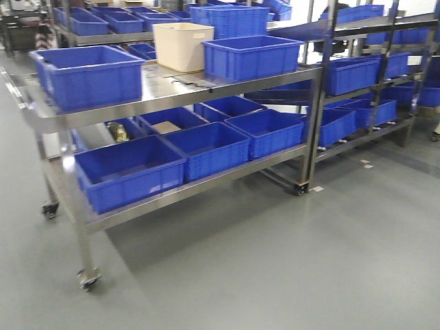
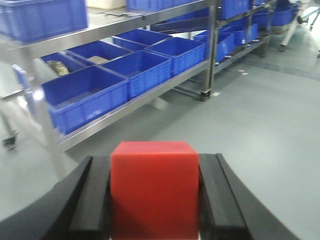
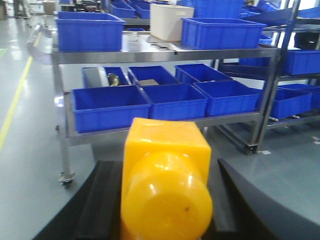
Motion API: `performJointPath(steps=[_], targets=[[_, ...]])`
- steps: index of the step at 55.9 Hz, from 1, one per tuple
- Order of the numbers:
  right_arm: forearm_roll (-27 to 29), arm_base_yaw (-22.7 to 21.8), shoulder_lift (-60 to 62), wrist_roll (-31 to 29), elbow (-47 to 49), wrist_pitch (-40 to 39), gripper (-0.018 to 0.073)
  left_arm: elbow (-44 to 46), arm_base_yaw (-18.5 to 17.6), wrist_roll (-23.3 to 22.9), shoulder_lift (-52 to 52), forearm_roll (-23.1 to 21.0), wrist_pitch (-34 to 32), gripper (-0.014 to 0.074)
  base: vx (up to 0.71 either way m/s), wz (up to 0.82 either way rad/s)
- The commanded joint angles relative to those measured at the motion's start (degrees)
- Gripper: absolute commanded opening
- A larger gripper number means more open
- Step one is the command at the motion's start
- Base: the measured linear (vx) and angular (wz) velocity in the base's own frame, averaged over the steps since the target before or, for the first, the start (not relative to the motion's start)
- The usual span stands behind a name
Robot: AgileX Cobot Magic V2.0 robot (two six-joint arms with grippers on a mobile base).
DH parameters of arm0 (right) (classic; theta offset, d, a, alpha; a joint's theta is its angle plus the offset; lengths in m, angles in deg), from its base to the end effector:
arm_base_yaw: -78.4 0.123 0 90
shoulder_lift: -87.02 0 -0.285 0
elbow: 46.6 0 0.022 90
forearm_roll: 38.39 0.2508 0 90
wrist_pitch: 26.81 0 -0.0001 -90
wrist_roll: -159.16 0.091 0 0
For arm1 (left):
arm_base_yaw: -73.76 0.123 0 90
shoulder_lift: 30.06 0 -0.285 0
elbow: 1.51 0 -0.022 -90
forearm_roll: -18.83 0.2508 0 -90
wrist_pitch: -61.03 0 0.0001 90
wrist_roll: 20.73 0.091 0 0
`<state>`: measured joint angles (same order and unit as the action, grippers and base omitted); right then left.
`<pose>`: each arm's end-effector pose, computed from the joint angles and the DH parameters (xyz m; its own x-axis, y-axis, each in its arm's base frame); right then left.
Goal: Pick red and yellow blocks into blue bin
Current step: 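Drive the base to the large blue bin holding both blocks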
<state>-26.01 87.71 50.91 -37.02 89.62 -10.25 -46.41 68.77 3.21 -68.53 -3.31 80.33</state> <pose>0.1008 0.0222 0.3469 -0.0877 -0.0902 -0.9921 -0.2287 0.9711 -0.0681 0.1105 -0.0211 0.3333 -0.1850 0.0671 -0.9804 0.2177 0.9757 0.0257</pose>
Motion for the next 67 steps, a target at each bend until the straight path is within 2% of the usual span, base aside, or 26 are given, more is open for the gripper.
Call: performJointPath(steps=[1, 45, 67], targets=[[0.1, 0.0, -0.2, -0.4, 1.7, -4.9, -0.001, 1.7, 0.0, -0.4, -0.3, -1.1, -4.7, 0.0002, 0.49, -0.34], [0.2, 0.0, 0.0, -0.4, 1.7, -4.9, -0.001, 1.7, 0.0, -0.4, -0.3, -1.1, -4.7, 0.0002, 0.54, -0.44], [0.2, 0.0, -0.2, -0.4, 1.7, -4.8, -0.001, 1.7, 0.0, -0.4, -0.4, -1.1, -4.7, 0.0002, 0.58, -0.27]])
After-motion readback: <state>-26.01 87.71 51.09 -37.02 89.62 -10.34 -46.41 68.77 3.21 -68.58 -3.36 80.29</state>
